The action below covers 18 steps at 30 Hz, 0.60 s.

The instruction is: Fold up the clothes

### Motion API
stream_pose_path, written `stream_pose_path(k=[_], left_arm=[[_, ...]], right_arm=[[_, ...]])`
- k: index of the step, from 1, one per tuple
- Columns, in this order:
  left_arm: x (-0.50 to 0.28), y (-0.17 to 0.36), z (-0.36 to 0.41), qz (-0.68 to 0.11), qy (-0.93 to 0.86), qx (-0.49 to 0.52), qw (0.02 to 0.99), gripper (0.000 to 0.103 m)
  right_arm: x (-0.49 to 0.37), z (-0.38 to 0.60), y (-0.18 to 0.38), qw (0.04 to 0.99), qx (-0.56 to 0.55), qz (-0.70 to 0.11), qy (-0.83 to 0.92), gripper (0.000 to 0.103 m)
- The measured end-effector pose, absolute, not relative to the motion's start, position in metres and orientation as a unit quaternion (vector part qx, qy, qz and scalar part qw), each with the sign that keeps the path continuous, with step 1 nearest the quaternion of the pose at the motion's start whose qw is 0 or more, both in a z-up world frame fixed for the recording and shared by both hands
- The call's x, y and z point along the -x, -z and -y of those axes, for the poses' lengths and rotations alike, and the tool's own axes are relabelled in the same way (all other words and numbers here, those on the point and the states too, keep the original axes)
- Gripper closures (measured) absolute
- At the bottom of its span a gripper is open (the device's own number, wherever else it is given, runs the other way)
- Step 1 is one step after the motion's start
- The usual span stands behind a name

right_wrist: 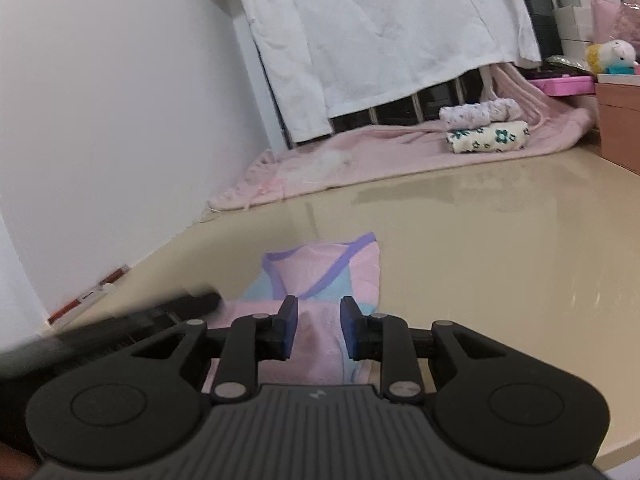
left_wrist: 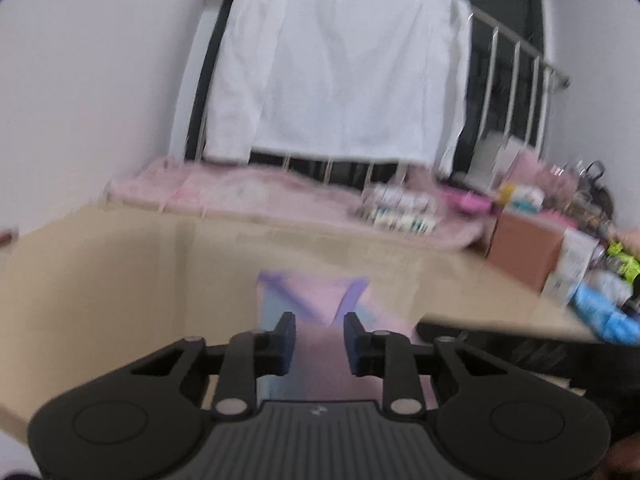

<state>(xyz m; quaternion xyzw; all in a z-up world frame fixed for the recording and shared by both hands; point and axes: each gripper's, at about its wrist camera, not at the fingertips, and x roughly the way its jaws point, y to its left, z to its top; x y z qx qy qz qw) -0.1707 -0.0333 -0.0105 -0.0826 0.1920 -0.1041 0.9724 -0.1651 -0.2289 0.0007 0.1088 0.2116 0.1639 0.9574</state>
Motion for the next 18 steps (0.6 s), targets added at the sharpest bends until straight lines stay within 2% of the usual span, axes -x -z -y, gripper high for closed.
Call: stream_pose_path(k=[4, 7, 11, 14, 15, 18], left_arm=[[0.175, 0.026, 0.028, -0.185, 0.095, 0.090, 0.974, 0.075], [0.170, 0.024, 0.026, -0.192, 0.090, 0.096, 0.973, 0.075], [0.151, 0.020, 0.025, -0.204, 0.084, 0.085, 0.972, 0.075], [0.137, 0.014, 0.014, -0.216, 0.097, 0.096, 0.967, 0.073], [0.136, 0.009, 0.006, -0.215, 0.096, 0.106, 0.966, 0.070], [0.151, -0.010, -0.006, -0.172, 0.076, 0.100, 0.977, 0.071]], right_arm=[[0.166, 0.215, 0.011, 0.951, -0.051, -0.240, -0.186, 0.078], [0.165, 0.212, 0.009, 0.953, -0.048, -0.235, -0.187, 0.077], [0.141, 0.230, -0.022, 0.953, -0.077, -0.224, -0.187, 0.077], [0.108, 0.238, -0.044, 0.958, -0.051, -0.237, -0.152, 0.075], [0.098, 0.239, -0.048, 0.959, -0.037, -0.244, -0.142, 0.073], [0.080, 0.245, -0.054, 0.954, -0.027, -0.263, -0.142, 0.071]])
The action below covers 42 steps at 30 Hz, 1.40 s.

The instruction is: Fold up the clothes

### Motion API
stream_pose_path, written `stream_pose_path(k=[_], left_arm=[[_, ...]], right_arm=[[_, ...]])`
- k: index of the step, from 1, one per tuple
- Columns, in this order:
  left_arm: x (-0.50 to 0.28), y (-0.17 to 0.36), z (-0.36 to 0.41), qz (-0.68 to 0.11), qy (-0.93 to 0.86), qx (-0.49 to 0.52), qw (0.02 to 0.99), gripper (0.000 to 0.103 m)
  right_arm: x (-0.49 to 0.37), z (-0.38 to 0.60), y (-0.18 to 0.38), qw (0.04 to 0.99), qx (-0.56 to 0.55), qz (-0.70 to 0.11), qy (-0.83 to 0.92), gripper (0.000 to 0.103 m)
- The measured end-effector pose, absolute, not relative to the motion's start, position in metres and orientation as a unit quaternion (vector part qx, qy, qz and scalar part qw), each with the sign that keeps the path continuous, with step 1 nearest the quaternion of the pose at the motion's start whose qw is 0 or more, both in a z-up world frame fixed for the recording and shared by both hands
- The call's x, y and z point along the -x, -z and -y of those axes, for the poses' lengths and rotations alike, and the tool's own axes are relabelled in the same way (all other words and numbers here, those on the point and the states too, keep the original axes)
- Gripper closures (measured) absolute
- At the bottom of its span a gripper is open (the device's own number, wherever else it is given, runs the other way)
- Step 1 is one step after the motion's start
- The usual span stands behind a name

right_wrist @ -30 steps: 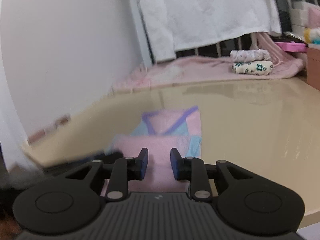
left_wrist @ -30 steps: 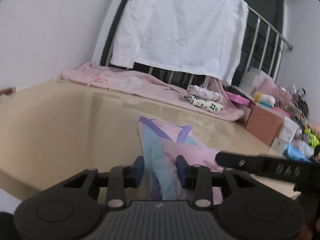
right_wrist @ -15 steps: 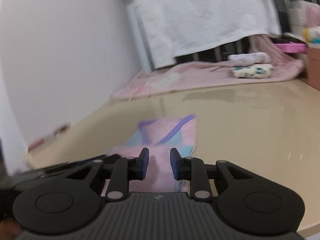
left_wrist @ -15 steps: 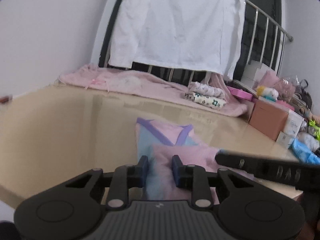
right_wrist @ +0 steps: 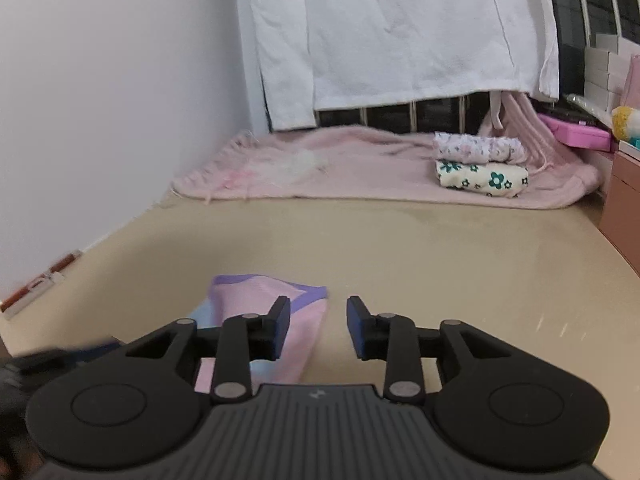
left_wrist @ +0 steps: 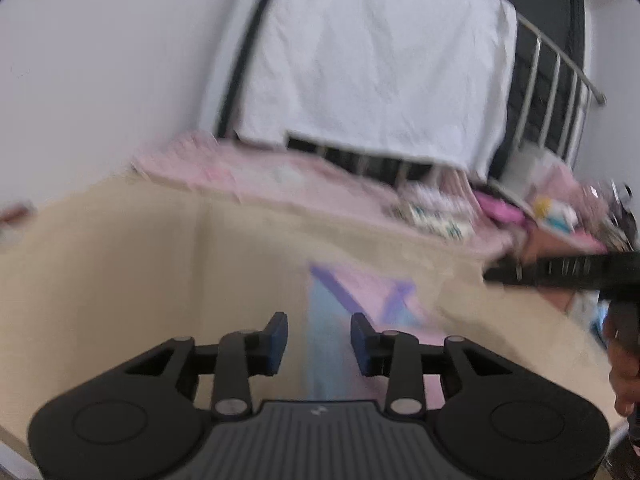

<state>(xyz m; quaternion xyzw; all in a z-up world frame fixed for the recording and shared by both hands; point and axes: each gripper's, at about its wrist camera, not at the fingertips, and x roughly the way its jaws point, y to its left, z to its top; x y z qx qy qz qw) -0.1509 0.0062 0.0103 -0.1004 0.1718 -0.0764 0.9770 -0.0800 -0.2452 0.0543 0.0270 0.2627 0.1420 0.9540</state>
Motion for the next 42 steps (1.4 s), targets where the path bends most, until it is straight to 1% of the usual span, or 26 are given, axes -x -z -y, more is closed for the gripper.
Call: stream_pose_path(k=[2, 3, 4, 5, 6, 9, 12, 15, 18, 22, 23, 25, 26, 27, 28, 30, 31, 33, 35, 36, 37, 38, 39, 40, 42], left_arm=[[0.163, -0.018, 0.002, -0.147, 0.101, 0.073, 0.981, 0.072], [0.168, -0.019, 0.007, -0.143, 0.121, 0.062, 0.980, 0.074], [0.171, -0.017, 0.013, -0.145, 0.137, 0.053, 0.978, 0.078], [0.171, -0.012, 0.019, -0.152, 0.143, 0.044, 0.977, 0.086], [0.170, -0.005, 0.024, -0.161, 0.136, 0.033, 0.977, 0.088], [0.166, 0.017, 0.023, -0.183, 0.115, 0.032, 0.976, 0.089], [0.170, 0.030, 0.017, -0.164, 0.119, 0.053, 0.978, 0.088], [0.172, 0.034, 0.014, -0.151, 0.122, 0.060, 0.979, 0.087], [0.173, 0.034, 0.016, -0.146, 0.118, 0.061, 0.980, 0.087], [0.175, 0.031, 0.017, -0.147, 0.117, 0.056, 0.980, 0.087], [0.174, 0.024, 0.014, -0.155, 0.121, 0.063, 0.978, 0.086], [0.163, 0.002, 0.005, -0.176, 0.127, 0.078, 0.973, 0.080], [0.148, -0.010, 0.001, -0.186, 0.126, 0.072, 0.972, 0.069], [0.134, -0.023, -0.003, -0.196, 0.126, 0.065, 0.970, 0.059], [0.119, -0.035, -0.006, -0.205, 0.125, 0.059, 0.969, 0.056], [0.081, -0.054, -0.011, -0.238, 0.136, 0.033, 0.961, 0.048], [0.056, -0.053, -0.008, -0.269, 0.147, 0.015, 0.952, 0.048], [0.009, -0.046, 0.003, -0.324, 0.154, -0.003, 0.934, 0.051], [-0.020, -0.038, 0.006, -0.362, 0.156, 0.013, 0.919, 0.053], [-0.032, -0.034, 0.007, -0.378, 0.156, 0.026, 0.912, 0.060], [-0.040, -0.030, 0.007, -0.388, 0.158, 0.034, 0.907, 0.060], [-0.045, -0.028, 0.008, -0.394, 0.159, 0.038, 0.904, 0.060], [-0.049, -0.026, 0.007, -0.397, 0.160, 0.045, 0.903, 0.060], [-0.052, -0.024, 0.005, -0.397, 0.159, 0.055, 0.902, 0.060], [-0.060, -0.024, 0.002, -0.398, 0.166, 0.064, 0.900, 0.060]], right_arm=[[0.080, 0.241, -0.050, 0.945, -0.027, -0.273, -0.177, 0.071], [0.081, 0.237, -0.047, 0.940, -0.026, -0.279, -0.195, 0.072], [0.083, 0.232, -0.042, 0.935, -0.022, -0.285, -0.212, 0.076], [0.088, 0.223, -0.035, 0.931, -0.016, -0.287, -0.223, 0.083], [0.092, 0.216, -0.029, 0.930, -0.012, -0.287, -0.228, 0.085], [0.104, 0.197, -0.014, 0.926, -0.006, -0.289, -0.241, 0.086], [0.109, 0.184, -0.001, 0.923, 0.000, -0.295, -0.246, 0.086], [0.111, 0.180, -0.001, 0.928, 0.018, -0.286, -0.239, 0.086], [0.112, 0.184, -0.007, 0.928, 0.002, -0.285, -0.238, 0.086], [0.110, 0.184, -0.003, 0.924, 0.028, -0.293, -0.244, 0.085], [0.110, 0.184, -0.006, 0.923, 0.031, -0.293, -0.246, 0.085], [0.108, 0.194, -0.021, 0.925, 0.016, -0.284, -0.250, 0.080], [0.104, 0.202, -0.031, 0.930, 0.012, -0.276, -0.244, 0.069], [0.098, 0.209, -0.040, 0.934, 0.011, -0.270, -0.233, 0.065], [0.085, 0.216, -0.045, 0.937, 0.013, -0.274, -0.216, 0.061], [0.049, 0.228, -0.050, 0.935, 0.005, -0.300, -0.190, 0.061], [0.027, 0.232, -0.048, 0.927, -0.011, -0.325, -0.188, 0.061], [-0.015, 0.239, -0.042, 0.910, -0.039, -0.369, -0.184, 0.061], [-0.041, 0.238, -0.033, 0.903, -0.045, -0.391, -0.173, 0.061], [-0.047, 0.235, -0.030, 0.900, -0.045, -0.397, -0.175, 0.061], [-0.052, 0.232, -0.027, 0.897, -0.045, -0.402, -0.178, 0.061], [-0.057, 0.229, -0.024, 0.893, -0.045, -0.409, -0.183, 0.068], [-0.058, 0.227, -0.020, 0.889, -0.043, -0.416, -0.187, 0.082], [-0.057, 0.226, -0.017, 0.891, -0.033, -0.415, -0.184, 0.085], [-0.054, 0.225, -0.014, 0.895, -0.019, -0.406, -0.182, 0.093]])
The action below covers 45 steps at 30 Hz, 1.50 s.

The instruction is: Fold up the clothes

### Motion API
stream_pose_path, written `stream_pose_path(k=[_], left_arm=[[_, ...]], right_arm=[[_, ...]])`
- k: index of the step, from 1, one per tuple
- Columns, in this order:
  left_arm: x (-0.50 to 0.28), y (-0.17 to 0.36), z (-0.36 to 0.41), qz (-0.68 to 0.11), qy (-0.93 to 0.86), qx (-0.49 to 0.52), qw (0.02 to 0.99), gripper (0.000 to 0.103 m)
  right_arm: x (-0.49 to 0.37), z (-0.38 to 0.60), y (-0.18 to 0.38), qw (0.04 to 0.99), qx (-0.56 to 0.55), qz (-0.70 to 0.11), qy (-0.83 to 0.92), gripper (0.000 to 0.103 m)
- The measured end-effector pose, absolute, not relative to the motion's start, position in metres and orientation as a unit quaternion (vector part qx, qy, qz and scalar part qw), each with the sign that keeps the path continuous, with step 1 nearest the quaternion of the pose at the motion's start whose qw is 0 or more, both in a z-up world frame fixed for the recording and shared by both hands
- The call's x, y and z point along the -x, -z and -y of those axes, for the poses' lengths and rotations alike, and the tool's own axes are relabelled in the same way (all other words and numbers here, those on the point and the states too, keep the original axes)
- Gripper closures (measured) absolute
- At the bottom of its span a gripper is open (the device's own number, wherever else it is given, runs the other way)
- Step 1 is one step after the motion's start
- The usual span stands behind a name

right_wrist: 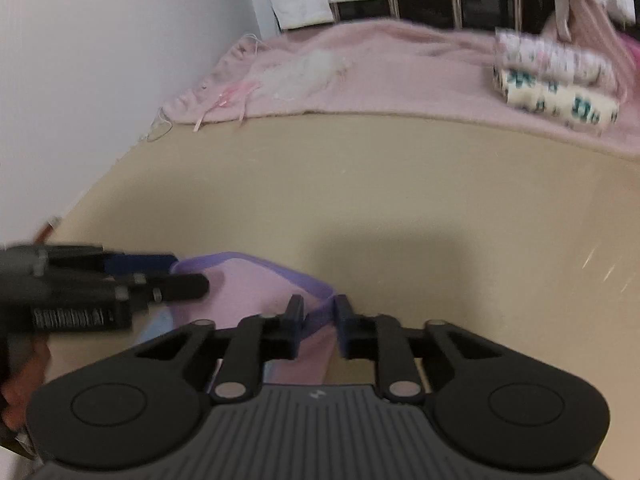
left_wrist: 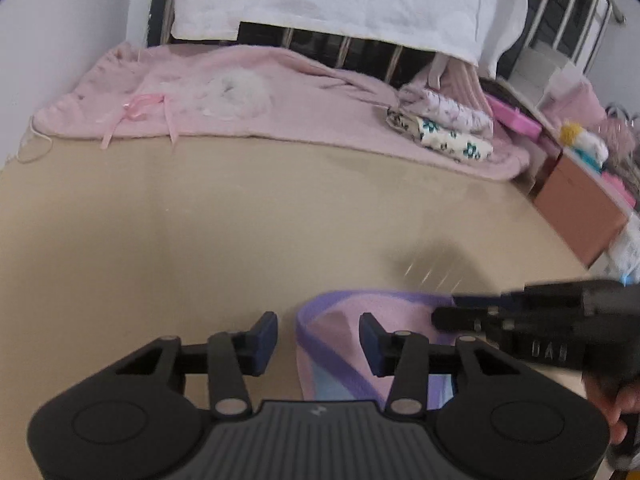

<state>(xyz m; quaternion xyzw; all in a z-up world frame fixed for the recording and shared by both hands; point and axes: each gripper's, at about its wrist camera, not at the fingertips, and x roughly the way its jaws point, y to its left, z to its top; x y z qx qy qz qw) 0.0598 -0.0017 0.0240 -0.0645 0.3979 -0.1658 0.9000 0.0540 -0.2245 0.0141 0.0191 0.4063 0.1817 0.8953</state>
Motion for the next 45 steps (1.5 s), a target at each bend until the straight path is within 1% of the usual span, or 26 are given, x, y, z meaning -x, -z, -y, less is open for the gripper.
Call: stream_pose_path(k=[2, 3, 4, 5, 6, 10, 14, 17, 19, 21, 22, 24, 25, 26, 27, 28, 30, 31, 33, 34, 35, 37, 38, 40, 41, 45], left_arm=[[-0.066, -0.024, 0.003, -0.400, 0.174, 0.062, 0.898, 0.061], [-0.070, -0.023, 0.004, -0.402, 0.178, 0.061, 0.896, 0.067], [-0.072, -0.023, 0.006, -0.403, 0.183, 0.056, 0.895, 0.074], [-0.073, -0.021, 0.008, -0.406, 0.186, 0.049, 0.894, 0.089], [-0.073, -0.021, 0.008, -0.408, 0.187, 0.044, 0.893, 0.097], [-0.047, -0.038, -0.002, -0.369, 0.192, 0.055, 0.908, 0.100], [0.016, -0.067, -0.018, -0.302, 0.223, 0.055, 0.925, 0.100], [0.073, -0.059, -0.031, -0.292, 0.219, 0.064, 0.929, 0.101], [0.103, -0.044, -0.036, -0.300, 0.237, 0.070, 0.922, 0.100], [0.095, -0.046, -0.033, -0.306, 0.231, 0.056, 0.922, 0.095], [0.087, -0.049, -0.032, -0.308, 0.224, 0.048, 0.923, 0.095], [0.072, -0.055, -0.029, -0.312, 0.211, 0.031, 0.926, 0.078], [0.060, -0.060, -0.024, -0.313, 0.212, 0.020, 0.926, 0.072], [0.043, -0.066, -0.016, -0.314, 0.220, 0.005, 0.924, 0.065], [0.025, -0.071, -0.006, -0.318, 0.231, -0.009, 0.919, 0.061], [0.006, -0.073, 0.007, -0.333, 0.248, -0.024, 0.910, 0.057], [-0.032, -0.069, 0.034, -0.380, 0.269, -0.045, 0.884, 0.057], [-0.045, -0.065, 0.045, -0.400, 0.279, -0.058, 0.871, 0.060], [-0.063, -0.056, 0.065, -0.431, 0.299, -0.090, 0.846, 0.069], [-0.068, -0.053, 0.072, -0.441, 0.308, -0.101, 0.837, 0.071], [-0.070, -0.051, 0.075, -0.446, 0.316, -0.109, 0.830, 0.078], [-0.072, -0.048, 0.079, -0.457, 0.327, -0.120, 0.819, 0.086], [-0.072, -0.046, 0.080, -0.460, 0.324, -0.124, 0.817, 0.094], [-0.070, -0.041, 0.080, -0.462, 0.312, -0.129, 0.820, 0.097], [-0.068, -0.039, 0.077, -0.462, 0.306, -0.127, 0.823, 0.102], [-0.057, -0.042, 0.062, -0.445, 0.280, -0.106, 0.844, 0.103]], right_arm=[[-0.054, 0.228, -0.013, 0.895, -0.028, -0.405, -0.185, 0.094], [-0.055, 0.228, -0.013, 0.895, -0.032, -0.403, -0.188, 0.095], [-0.056, 0.229, -0.013, 0.895, -0.035, -0.402, -0.191, 0.095], [-0.056, 0.230, -0.013, 0.895, -0.037, -0.401, -0.194, 0.096], [-0.055, 0.231, -0.014, 0.895, -0.039, -0.398, -0.197, 0.097], [-0.033, 0.235, -0.034, 0.909, -0.036, -0.359, -0.208, 0.098], [0.032, 0.240, -0.066, 0.925, -0.012, -0.298, -0.236, 0.098], [0.090, 0.244, -0.067, 0.922, -0.008, -0.282, -0.264, 0.098], [0.125, 0.244, -0.057, 0.915, 0.006, -0.279, -0.291, 0.097], [0.142, 0.242, -0.045, 0.908, 0.012, -0.293, -0.301, 0.092], [0.144, 0.242, -0.041, 0.907, 0.010, -0.301, -0.294, 0.090], [0.139, 0.248, -0.042, 0.914, -0.012, -0.307, -0.267, 0.080], [0.136, 0.253, -0.046, 0.917, -0.032, -0.305, -0.254, 0.078], [0.133, 0.258, -0.049, 0.919, -0.052, -0.304, -0.245, 0.073], [0.130, 0.262, -0.050, 0.919, -0.072, -0.304, -0.238, 0.068], [0.126, 0.266, -0.051, 0.918, -0.094, -0.307, -0.234, 0.066], [0.119, 0.275, -0.045, 0.912, -0.125, -0.321, -0.222, 0.064], [0.117, 0.278, -0.040, 0.909, -0.137, -0.332, -0.213, 0.064], [0.116, 0.282, -0.033, 0.904, -0.153, -0.344, -0.204, 0.064], [0.118, 0.284, -0.031, 0.902, -0.161, -0.344, -0.206, 0.064], [0.119, 0.286, -0.029, 0.900, -0.169, -0.343, -0.210, 0.064], [0.120, 0.288, -0.026, 0.897, -0.176, -0.342, -0.217, 0.063], [0.119, 0.288, -0.025, 0.896, -0.176, -0.342, -0.220, 0.062], [0.116, 0.284, -0.022, 0.894, -0.176, -0.344, -0.228, 0.062], [0.113, 0.283, -0.020, 0.893, -0.177, -0.345, -0.231, 0.062], [0.107, 0.278, -0.016, 0.891, -0.182, -0.348, -0.230, 0.062]])
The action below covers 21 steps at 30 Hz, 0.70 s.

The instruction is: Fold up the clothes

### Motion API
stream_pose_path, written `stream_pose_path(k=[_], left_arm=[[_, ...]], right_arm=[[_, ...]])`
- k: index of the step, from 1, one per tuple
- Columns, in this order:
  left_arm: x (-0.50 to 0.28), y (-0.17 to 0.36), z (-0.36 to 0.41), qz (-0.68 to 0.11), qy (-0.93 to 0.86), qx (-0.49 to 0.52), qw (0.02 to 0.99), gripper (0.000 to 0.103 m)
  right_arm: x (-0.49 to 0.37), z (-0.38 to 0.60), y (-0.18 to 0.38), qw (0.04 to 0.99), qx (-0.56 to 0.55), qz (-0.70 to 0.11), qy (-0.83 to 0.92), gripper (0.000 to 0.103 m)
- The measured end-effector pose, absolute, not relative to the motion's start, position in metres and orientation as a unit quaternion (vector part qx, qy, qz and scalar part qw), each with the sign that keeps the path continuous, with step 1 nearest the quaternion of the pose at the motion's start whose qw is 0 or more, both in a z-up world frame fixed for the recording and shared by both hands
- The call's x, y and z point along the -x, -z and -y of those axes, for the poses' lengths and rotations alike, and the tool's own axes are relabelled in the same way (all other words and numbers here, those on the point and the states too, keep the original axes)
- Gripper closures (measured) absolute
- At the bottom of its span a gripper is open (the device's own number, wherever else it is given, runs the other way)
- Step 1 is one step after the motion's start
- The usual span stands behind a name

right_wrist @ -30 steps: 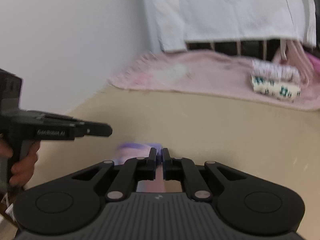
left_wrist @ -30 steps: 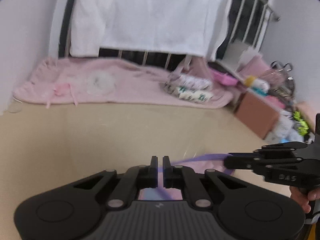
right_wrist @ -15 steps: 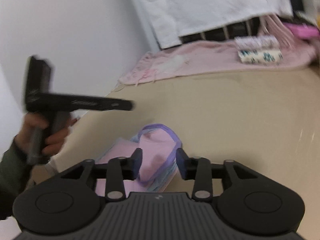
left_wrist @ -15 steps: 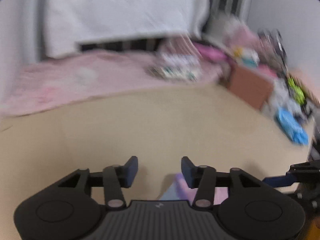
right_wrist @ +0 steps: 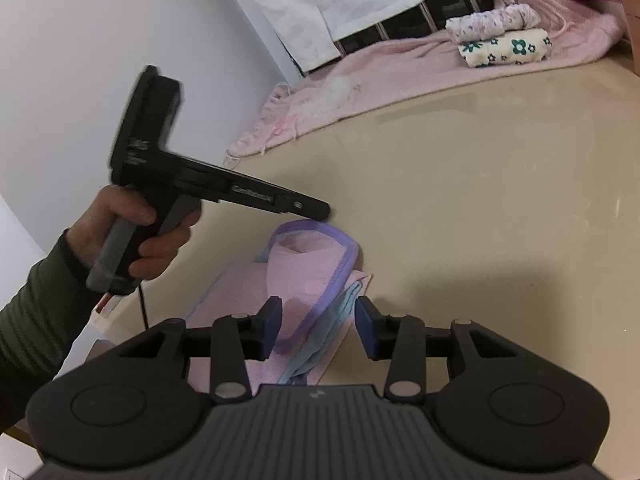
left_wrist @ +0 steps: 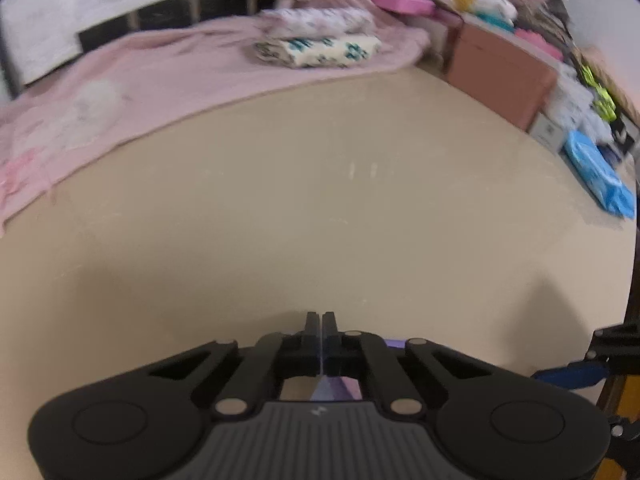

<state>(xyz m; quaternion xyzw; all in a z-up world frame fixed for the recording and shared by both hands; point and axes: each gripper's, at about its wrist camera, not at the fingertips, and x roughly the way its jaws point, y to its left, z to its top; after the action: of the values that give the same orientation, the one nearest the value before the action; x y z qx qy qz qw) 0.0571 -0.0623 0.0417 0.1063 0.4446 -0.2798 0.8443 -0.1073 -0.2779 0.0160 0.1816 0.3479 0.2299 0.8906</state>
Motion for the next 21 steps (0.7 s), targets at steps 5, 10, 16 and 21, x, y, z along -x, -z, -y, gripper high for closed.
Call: stream_pose_path(k=[5, 10, 16, 21], left_arm=[[-0.027, -0.059, 0.044, -0.391, 0.278, -0.092, 0.873, 0.102], [-0.054, -0.049, 0.061, -0.441, 0.299, -0.117, 0.838, 0.078], [-0.068, -0.040, 0.076, -0.465, 0.299, -0.149, 0.820, 0.099], [-0.036, -0.062, 0.053, -0.395, 0.269, -0.101, 0.872, 0.103]], right_arm=[[0.111, 0.279, -0.016, 0.894, -0.180, -0.342, -0.227, 0.061], [0.111, 0.278, -0.020, 0.898, -0.179, -0.338, -0.218, 0.061], [0.118, 0.281, -0.020, 0.898, -0.182, -0.339, -0.213, 0.059], [0.113, 0.276, -0.014, 0.895, -0.184, -0.345, -0.213, 0.059]])
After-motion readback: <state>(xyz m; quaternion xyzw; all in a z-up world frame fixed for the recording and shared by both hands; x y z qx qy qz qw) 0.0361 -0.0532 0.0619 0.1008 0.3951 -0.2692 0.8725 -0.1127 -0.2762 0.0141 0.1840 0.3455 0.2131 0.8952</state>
